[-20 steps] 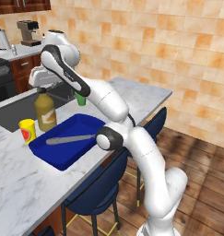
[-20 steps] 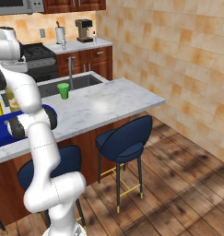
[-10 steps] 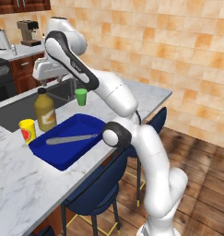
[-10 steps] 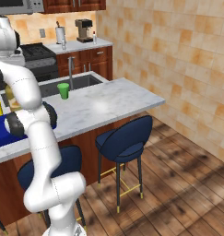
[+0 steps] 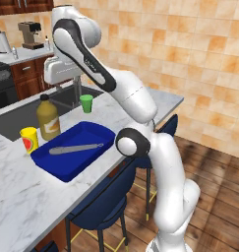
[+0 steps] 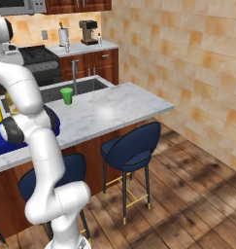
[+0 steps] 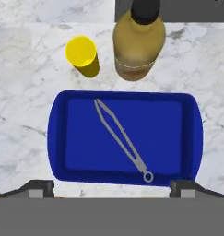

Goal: Place the drinks on the dining counter in a tight cluster.

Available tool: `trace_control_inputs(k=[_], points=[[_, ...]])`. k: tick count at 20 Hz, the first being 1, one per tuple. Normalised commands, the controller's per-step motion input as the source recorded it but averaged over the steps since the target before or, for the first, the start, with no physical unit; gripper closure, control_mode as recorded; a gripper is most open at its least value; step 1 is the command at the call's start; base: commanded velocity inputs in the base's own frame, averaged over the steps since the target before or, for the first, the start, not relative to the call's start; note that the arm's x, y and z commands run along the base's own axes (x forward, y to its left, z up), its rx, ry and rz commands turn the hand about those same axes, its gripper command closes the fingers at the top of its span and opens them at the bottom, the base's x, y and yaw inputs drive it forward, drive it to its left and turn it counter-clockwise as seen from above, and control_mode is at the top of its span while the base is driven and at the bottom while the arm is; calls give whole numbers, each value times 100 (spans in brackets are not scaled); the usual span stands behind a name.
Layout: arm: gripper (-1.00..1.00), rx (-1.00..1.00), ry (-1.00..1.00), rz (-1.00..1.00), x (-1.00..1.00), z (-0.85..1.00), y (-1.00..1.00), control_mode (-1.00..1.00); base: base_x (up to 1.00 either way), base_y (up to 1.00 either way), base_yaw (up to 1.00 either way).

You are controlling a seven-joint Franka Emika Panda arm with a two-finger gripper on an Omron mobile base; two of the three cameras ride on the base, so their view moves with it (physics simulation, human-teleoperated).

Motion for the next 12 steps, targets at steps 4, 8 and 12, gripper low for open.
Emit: trace_control_inputs(k=[4,8,12], points=[[-100,0,-9,-7,-80,-32,-53,-100,0,0,0],[-100,0,-20,-8,-77,-67,-47,-100,0,0,0],[-100,3,-33,-5,-50,-89,-39,-100,0,0,0]])
